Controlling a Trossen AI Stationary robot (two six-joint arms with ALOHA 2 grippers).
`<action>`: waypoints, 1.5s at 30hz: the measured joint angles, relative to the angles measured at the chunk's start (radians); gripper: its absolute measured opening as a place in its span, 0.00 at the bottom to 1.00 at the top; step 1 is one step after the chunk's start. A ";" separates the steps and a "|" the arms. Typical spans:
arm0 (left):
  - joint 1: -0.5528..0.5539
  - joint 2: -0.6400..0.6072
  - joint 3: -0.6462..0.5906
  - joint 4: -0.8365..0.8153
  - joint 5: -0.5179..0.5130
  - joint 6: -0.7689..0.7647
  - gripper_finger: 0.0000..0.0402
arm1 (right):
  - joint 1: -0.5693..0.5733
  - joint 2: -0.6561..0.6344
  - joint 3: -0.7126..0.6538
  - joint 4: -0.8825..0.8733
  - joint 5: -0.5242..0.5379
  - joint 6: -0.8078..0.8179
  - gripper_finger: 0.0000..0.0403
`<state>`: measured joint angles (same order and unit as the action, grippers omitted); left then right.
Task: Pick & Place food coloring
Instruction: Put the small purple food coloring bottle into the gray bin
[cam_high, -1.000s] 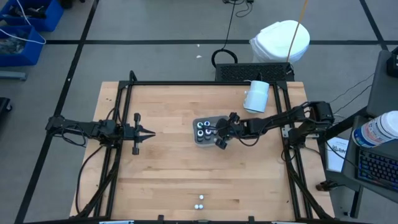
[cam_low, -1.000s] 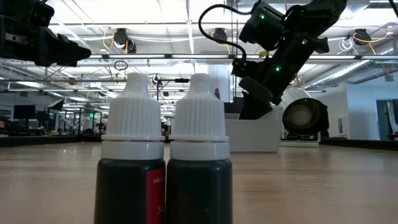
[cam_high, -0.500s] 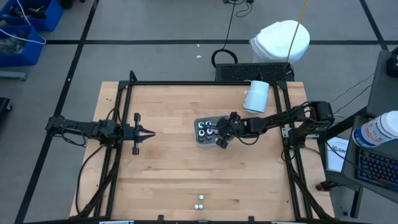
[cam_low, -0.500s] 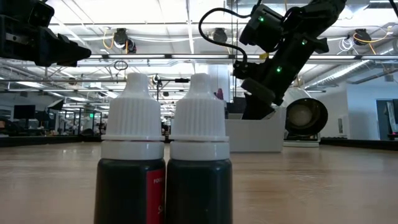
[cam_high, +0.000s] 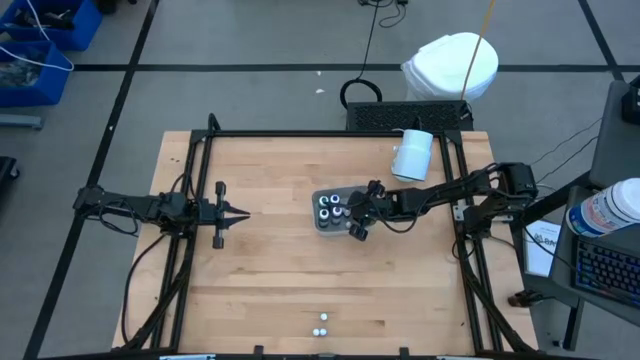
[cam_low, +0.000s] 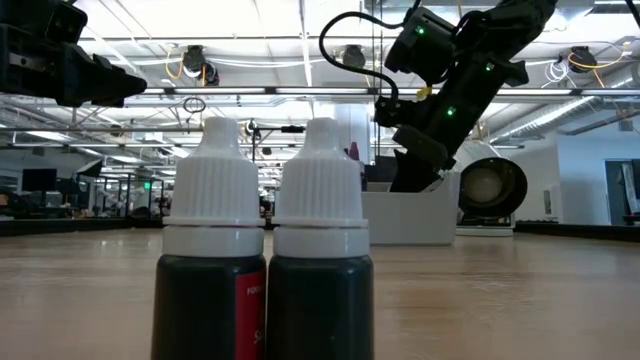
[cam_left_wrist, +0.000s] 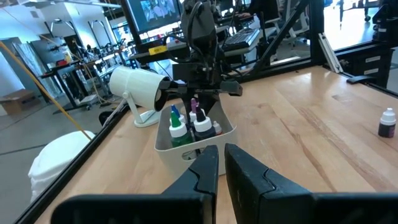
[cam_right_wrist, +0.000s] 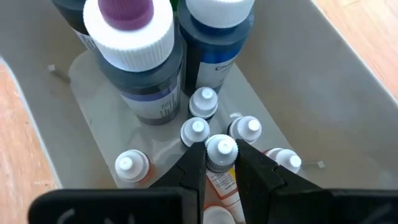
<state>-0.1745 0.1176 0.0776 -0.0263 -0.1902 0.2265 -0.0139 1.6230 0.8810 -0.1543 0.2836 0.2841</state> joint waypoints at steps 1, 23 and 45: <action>0.000 0.000 0.000 0.000 0.000 0.000 0.09 | 0.000 0.000 0.000 0.000 0.000 -0.001 0.13; 0.000 0.000 0.000 -0.001 0.000 -0.001 0.09 | -0.013 0.000 0.000 -0.029 -0.026 -0.013 0.13; 0.000 0.000 0.000 0.000 0.000 -0.003 0.09 | -0.013 0.000 -0.001 -0.055 -0.028 -0.004 0.13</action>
<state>-0.1742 0.1176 0.0776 -0.0268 -0.1902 0.2237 -0.0265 1.6230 0.8799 -0.2097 0.2556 0.2801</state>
